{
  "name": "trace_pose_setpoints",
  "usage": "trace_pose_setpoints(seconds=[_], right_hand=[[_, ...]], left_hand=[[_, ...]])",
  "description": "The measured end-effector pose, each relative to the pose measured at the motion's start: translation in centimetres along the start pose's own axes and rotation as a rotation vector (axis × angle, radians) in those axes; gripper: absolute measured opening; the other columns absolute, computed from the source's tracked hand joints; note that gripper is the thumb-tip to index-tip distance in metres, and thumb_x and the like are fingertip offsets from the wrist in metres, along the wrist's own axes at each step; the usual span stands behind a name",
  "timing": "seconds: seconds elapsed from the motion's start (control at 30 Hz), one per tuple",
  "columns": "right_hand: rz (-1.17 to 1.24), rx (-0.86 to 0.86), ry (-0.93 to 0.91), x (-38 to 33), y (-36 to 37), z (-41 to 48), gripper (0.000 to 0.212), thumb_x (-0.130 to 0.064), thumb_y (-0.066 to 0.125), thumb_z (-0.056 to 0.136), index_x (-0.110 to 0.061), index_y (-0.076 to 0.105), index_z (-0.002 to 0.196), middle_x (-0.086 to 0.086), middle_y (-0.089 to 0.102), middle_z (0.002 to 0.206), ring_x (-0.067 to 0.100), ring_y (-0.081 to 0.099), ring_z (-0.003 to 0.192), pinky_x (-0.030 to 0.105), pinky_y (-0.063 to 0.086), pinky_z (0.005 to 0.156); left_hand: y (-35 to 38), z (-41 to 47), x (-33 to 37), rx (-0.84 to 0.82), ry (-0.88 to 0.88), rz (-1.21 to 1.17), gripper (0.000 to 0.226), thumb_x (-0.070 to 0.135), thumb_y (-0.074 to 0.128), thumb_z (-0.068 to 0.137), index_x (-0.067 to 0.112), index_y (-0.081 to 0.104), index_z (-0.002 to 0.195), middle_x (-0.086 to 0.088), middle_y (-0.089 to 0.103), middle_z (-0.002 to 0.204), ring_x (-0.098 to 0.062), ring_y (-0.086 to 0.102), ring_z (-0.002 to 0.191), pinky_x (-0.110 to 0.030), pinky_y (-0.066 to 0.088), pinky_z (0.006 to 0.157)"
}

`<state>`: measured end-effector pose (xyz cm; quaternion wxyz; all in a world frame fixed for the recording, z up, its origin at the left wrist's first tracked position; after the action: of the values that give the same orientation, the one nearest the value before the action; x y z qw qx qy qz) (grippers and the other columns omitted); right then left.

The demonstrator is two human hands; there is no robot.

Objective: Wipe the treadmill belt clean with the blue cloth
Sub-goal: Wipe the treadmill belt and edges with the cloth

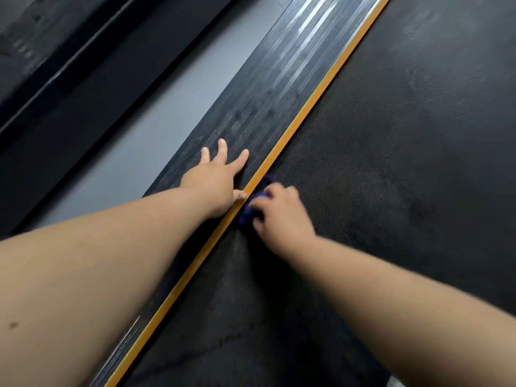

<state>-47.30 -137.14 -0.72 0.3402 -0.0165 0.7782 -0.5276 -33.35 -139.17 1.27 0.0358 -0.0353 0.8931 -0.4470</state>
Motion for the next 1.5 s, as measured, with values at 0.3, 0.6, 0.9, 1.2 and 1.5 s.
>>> trace_pose_setpoints(seconds=[0.3,0.6,0.9,1.2,1.5], right_hand=[[-0.040,0.316,0.429,8.1,-5.9,5.9,0.029,-0.023,0.055,0.088,-0.022,0.066,0.115,0.008,0.047,0.125,0.032,0.039,0.111,0.033,0.037,0.093],[0.049,0.064,-0.059,0.0,1.8,-1.5,0.025,-0.023,0.068,0.075,-0.016,0.069,0.098,0.010,0.056,0.103,0.031,0.048,0.092,0.044,0.052,0.073],[-0.046,0.350,0.398,4.8,-2.1,3.1,0.036,-0.032,0.058,0.086,-0.016,0.057,0.118,0.010,0.044,0.123,0.028,0.038,0.106,0.033,0.038,0.090],[0.029,0.206,0.182,0.5,1.3,-0.7,0.030,-0.027,0.066,0.078,-0.016,0.064,0.106,0.009,0.047,0.117,0.029,0.042,0.104,0.040,0.048,0.086],[-0.065,0.426,0.396,6.9,-3.3,2.2,0.027,-0.020,0.056,0.083,-0.023,0.066,0.108,0.010,0.051,0.117,0.032,0.044,0.108,0.033,0.037,0.093]], left_hand=[[0.0,-0.1,-1.1,-0.106,0.087,0.015,0.086,0.052,0.050,0.090,0.047,-0.017,0.143,0.003,-0.032,0.153,-0.029,-0.017,0.144,-0.051,0.043,0.100],[0.1,0.0,-1.1,-0.106,0.106,0.028,0.087,0.053,0.050,0.090,0.046,-0.017,0.144,0.000,-0.031,0.153,-0.031,-0.016,0.144,-0.052,0.036,0.104],[0.2,0.6,-1.2,-0.090,0.142,0.051,0.087,0.052,0.050,0.090,0.046,-0.020,0.142,-0.001,-0.032,0.152,-0.033,-0.016,0.143,-0.049,0.033,0.107],[0.1,0.5,-1.2,-0.083,0.132,0.038,0.088,0.052,0.052,0.090,0.046,-0.018,0.143,-0.002,-0.030,0.153,-0.033,-0.015,0.144,-0.050,0.032,0.106],[0.3,0.7,-1.3,-0.045,0.141,0.047,0.087,0.053,0.050,0.089,0.047,-0.018,0.143,-0.001,-0.028,0.154,-0.033,-0.012,0.144,-0.050,0.034,0.105]])
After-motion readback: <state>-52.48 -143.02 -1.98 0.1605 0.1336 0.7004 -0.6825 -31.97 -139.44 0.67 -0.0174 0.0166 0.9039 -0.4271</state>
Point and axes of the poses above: each hand's wrist, its own z-axis towards the middle knuckle, its own y-axis out of the palm, x = y × z, the point moved 4 cm from there along z, towards the middle knuckle
